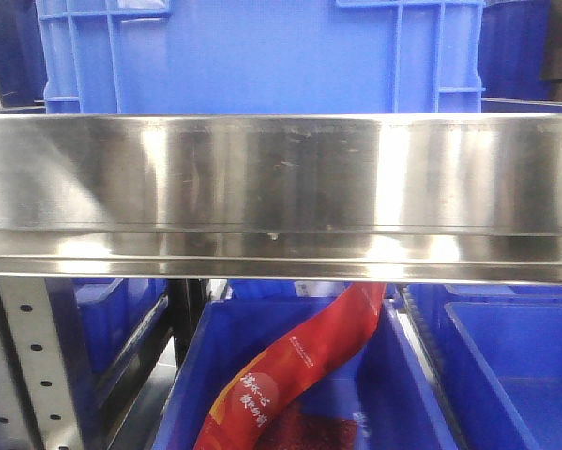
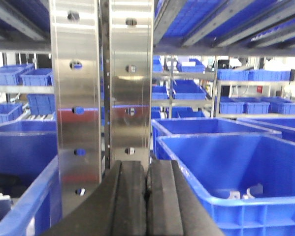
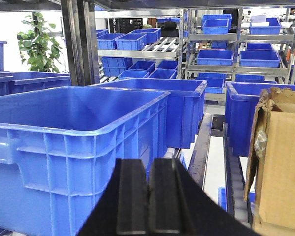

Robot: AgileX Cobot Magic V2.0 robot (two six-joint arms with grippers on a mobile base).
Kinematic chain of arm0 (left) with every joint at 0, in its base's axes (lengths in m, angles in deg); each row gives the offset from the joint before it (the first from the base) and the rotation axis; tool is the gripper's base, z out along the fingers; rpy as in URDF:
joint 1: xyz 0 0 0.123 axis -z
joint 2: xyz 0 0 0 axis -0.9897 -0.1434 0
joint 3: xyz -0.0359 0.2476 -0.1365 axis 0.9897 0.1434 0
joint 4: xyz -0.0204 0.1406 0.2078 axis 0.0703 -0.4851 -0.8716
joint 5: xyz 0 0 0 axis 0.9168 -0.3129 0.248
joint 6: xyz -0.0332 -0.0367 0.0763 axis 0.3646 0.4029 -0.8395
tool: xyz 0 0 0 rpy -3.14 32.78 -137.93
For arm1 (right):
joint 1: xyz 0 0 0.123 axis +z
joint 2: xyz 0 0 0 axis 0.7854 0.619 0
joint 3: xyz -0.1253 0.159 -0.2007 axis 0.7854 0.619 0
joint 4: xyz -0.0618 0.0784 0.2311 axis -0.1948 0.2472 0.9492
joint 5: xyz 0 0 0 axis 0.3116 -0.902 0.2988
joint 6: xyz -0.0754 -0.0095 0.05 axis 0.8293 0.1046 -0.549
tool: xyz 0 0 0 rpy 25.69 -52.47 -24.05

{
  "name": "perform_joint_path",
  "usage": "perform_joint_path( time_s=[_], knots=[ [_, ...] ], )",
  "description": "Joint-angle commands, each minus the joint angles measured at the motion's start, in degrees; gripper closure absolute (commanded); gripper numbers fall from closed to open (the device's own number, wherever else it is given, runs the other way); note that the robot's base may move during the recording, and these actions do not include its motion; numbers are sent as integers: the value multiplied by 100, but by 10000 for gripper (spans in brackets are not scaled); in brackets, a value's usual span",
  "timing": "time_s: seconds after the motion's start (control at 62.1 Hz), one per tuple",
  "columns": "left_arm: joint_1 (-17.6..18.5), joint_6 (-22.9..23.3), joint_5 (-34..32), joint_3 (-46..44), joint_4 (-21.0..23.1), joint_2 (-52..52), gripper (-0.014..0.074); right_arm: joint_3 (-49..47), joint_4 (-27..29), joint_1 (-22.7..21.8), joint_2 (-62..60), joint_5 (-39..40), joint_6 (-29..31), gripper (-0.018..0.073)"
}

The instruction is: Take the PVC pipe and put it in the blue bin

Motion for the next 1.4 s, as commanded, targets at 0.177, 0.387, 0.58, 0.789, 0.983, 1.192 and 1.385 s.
perform_joint_path(
  time_s=[0.177, 0.387, 0.58, 0.789, 0.983, 1.192, 1.385],
  knots=[
    [-124, 35, 756, 8, -161, 312, 708, 16, -56, -25, -33, 93, 15, 722],
    [-124, 35, 996, 8, -890, 554, 708, 16, -56, -25, -33, 93, 15, 722],
    [-124, 35, 1010, 8, -1394, 683, 708, 16, -56, -25, -33, 93, 15, 722],
    [-124, 35, 1620, 8, -1394, 839, 708, 16, -56, -25, -33, 93, 15, 722],
    [-124, 35, 1732, 8, -1394, 1190, 708, 16, -56, -25, -33, 93, 15, 722],
    [-124, 35, 1690, 8, -1490, 1284, 708, 16, -56, -25, -33, 93, 15, 722],
    [-124, 35, 1690, 8, -1528, 1284, 708, 16, -56, -25, -33, 93, 15, 722]
  ],
)
